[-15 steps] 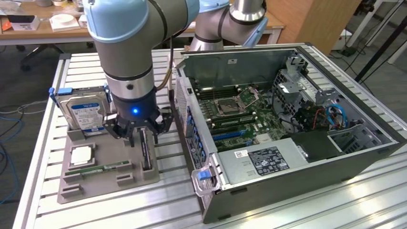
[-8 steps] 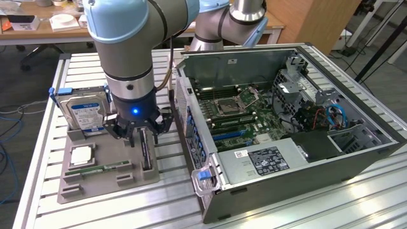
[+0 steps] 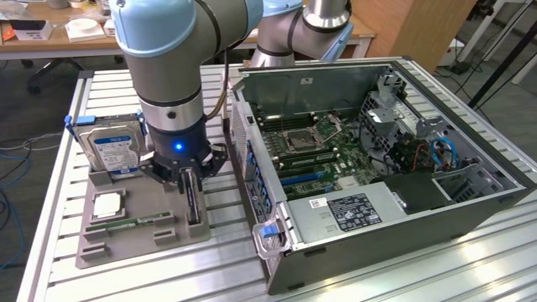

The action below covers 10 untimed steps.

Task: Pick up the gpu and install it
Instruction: 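Pick up the gpu and move the gpu toward the slot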

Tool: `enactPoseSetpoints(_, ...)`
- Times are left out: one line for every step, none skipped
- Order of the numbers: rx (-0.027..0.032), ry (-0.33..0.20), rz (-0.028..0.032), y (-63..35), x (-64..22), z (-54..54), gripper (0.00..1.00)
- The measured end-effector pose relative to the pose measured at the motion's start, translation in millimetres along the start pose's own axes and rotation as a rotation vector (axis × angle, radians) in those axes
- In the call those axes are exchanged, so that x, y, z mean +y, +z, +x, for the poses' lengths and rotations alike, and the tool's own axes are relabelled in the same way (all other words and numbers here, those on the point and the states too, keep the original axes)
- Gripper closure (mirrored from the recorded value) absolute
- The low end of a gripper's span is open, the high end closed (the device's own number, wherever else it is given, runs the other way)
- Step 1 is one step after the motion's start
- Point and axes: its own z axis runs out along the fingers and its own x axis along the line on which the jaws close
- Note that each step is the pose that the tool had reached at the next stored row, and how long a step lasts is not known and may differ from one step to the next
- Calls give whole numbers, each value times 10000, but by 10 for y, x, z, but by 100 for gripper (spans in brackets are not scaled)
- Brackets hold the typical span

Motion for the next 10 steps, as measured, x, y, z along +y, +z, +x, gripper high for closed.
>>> enactPoseSetpoints(0, 0, 0, 0, 0, 0, 62)
enactPoseSetpoints(0, -1, 0, 0, 0, 0, 62)
enactPoseSetpoints(0, 0, 0, 0, 0, 0, 62)
enactPoseSetpoints(0, 0, 0, 0, 0, 0, 62)
enactPoseSetpoints(0, 0, 0, 0, 0, 0, 62)
enactPoseSetpoints(-2, 0, -1, 0, 0, 1, 62)
enactPoseSetpoints(-9, 0, -6, 2, 0, 7, 62)
enactPoseSetpoints(-10, -1, -5, 1, -1, 11, 62)
enactPoseSetpoints(-11, -1, -4, 0, -1, 15, 62)
enactPoseSetpoints(-12, -2, -5, 0, -1, 15, 62)
